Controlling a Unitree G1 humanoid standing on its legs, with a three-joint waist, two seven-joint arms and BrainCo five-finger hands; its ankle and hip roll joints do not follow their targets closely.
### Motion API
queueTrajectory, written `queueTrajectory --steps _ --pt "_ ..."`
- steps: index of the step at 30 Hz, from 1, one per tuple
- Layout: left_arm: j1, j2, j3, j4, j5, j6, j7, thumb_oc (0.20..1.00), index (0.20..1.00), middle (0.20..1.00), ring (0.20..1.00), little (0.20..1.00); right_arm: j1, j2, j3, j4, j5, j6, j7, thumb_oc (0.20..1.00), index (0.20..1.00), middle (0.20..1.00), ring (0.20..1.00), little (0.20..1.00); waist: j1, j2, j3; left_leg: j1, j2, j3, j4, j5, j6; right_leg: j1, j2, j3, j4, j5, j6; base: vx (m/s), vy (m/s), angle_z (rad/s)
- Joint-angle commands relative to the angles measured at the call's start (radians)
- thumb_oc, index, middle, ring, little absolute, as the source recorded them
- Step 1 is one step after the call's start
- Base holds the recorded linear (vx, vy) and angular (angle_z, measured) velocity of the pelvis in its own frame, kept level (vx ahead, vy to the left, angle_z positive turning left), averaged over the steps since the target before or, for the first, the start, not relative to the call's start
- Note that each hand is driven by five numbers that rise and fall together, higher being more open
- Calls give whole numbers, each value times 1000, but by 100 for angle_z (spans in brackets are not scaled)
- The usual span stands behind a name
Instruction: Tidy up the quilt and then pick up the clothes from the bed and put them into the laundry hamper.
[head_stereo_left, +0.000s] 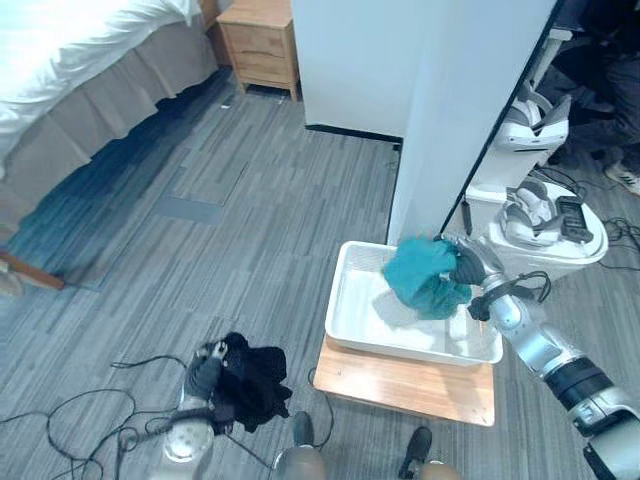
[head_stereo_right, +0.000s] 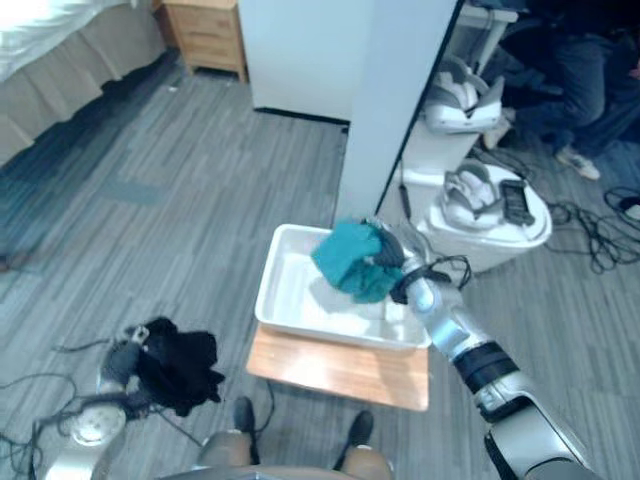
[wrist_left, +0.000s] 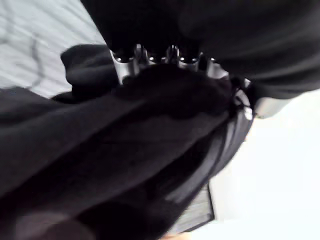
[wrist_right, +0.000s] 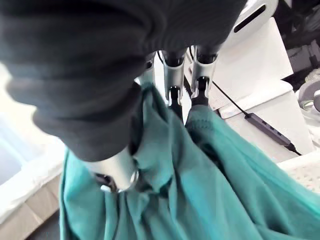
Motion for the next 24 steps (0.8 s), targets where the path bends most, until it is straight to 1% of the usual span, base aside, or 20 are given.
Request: queueTrajectory --steps 1,3,5,7,8,9,10,11,12,13,14,15,16,17,18,19,20,24 --pt "-132 73 23 -92 36 -177 15 200 200 200 200 200 -78 -69 20 4 -175 -29 -72 1000 1000 1000 1000 1000 -4 37 -2 46 28 40 -2 -76 -54 41 -75 -3 2 -140 102 0 0 0" --pt "-176 101 32 -164 36 -207 29 200 200 200 200 200 -17 -88 25 12 -224 -37 -83 1000 1000 1000 1000 1000 -25 34 -9 57 28 44 -2 -80 -55 43 -74 3 2 -140 103 24 -5 -3" --pt "-207 113 33 -225 32 -222 32 200 200 200 200 200 59 -112 -1 -5 -257 -37 -87 1000 1000 1000 1000 1000 -46 30 -17 70 27 54 -2 -88 -56 47 -73 12 2 -142 105 44 -5 -1" --pt "-258 123 17 -254 50 -223 41 200 200 200 200 200 162 -127 -53 -16 -269 -34 -96 1000 1000 1000 1000 1000 -82 27 -25 87 27 69 -2 -98 -54 46 -71 31 2 -144 106 60 -5 -12" --pt "-292 113 -4 -248 64 -212 46 200 200 200 200 200 235 -123 -96 -40 -243 -40 -92 1000 1000 1000 1000 1000 -117 24 -29 100 26 84 -2 -103 -53 45 -69 43 2 -144 108 62 0 -30" --pt "-326 94 -29 -226 51 -199 46 200 200 200 200 200 285 -107 -125 -50 -204 -39 -87 1000 1000 1000 1000 1000 -140 24 -32 106 24 94 -2 -107 -51 42 -68 54 2 -143 108 44 1 -17" --pt "-331 94 -35 -222 51 -200 47 200 200 200 200 200 290 -109 -131 -54 -204 -39 -85 1000 1000 1000 1000 1000 -135 24 -32 107 23 95 -2 -107 -51 42 -68 55 2 -143 108 28 5 -38" --pt "-388 67 -76 -180 42 -179 50 200 200 200 200 200 335 -86 -158 -61 -145 -40 -77 1000 1000 1000 1000 1000 -165 24 -31 114 22 110 -2 -110 -49 35 -66 72 2 -140 108 19 5 -39" --pt "-420 56 -94 -153 52 -162 51 200 200 200 200 200 355 -76 -161 -63 -124 -39 -71 1000 1000 1000 1000 1000 -182 24 -32 117 21 117 -2 -113 -47 29 -65 82 2 -140 108 21 9 -52" --pt "-460 37 -133 -102 83 -137 60 200 200 200 200 200 384 -67 -175 -64 -100 -35 -68 1000 1000 1000 1000 1000 -212 23 -28 122 20 133 -2 -115 -44 19 -64 97 2 -136 110 83 44 -49" --pt "-529 -2 -187 1 115 -103 72 200 200 200 200 200 418 -53 -188 -61 -88 -24 -70 1000 1000 1000 1000 1000 -246 26 -24 137 14 142 -2 -139 -47 5 -63 135 3 -144 121 76 41 -45" --pt "-556 -21 -208 39 129 -93 78 200 200 200 200 200 429 -46 -186 -60 -86 -20 -71 1000 1000 1000 1000 1000 -261 26 -21 139 13 152 -2 -142 -46 -5 -64 146 3 -142 125 75 38 -53" --pt "-562 -24 -212 46 130 -96 80 200 200 200 200 200 430 -47 -189 -60 -86 -20 -71 1000 1000 1000 1000 1000 -257 27 -20 139 13 155 -2 -143 -45 -6 -64 148 3 -141 125 -72 -21 -54" --pt "-563 -24 -212 47 130 -96 80 200 200 200 200 200 430 -47 -190 -61 -86 -20 -71 1000 1000 1000 1000 1000 -257 24 -17 130 14 171 -2 -122 -40 -16 -63 142 2 -125 116 -13 18 -82" --pt "-607 -64 -249 131 145 -77 88 200 200 200 200 200 445 -45 -180 -66 -94 -20 -71 1000 1000 1000 1000 1000 -285 29 -12 139 9 183 -2 -144 -43 -35 -63 177 4 -133 130 -20 19 -76" --pt "-618 -74 -257 150 149 -70 89 200 200 200 200 200 447 -46 -174 -72 -99 -21 -70 1000 1000 1000 1000 1000 -296 30 -6 137 8 192 -2 -143 -43 -49 -63 186 4 -130 132 33 54 -69" --pt "-646 -100 -278 207 155 -61 102 200 200 200 200 200 449 -41 -160 -68 -102 -21 -77 1000 1000 1000 1000 1000 -310 34 3 132 4 209 -2 -142 -43 -76 -63 205 5 -122 133 -28 14 -60" --pt "-664 -135 -294 283 171 -47 108 200 200 200 200 200 432 -13 -127 -28 -102 -16 -87 1000 1000 1000 1000 1000 -318 37 21 111 3 229 -2 -133 -44 -116 -66 222 7 -111 133 -45 -3 -42"
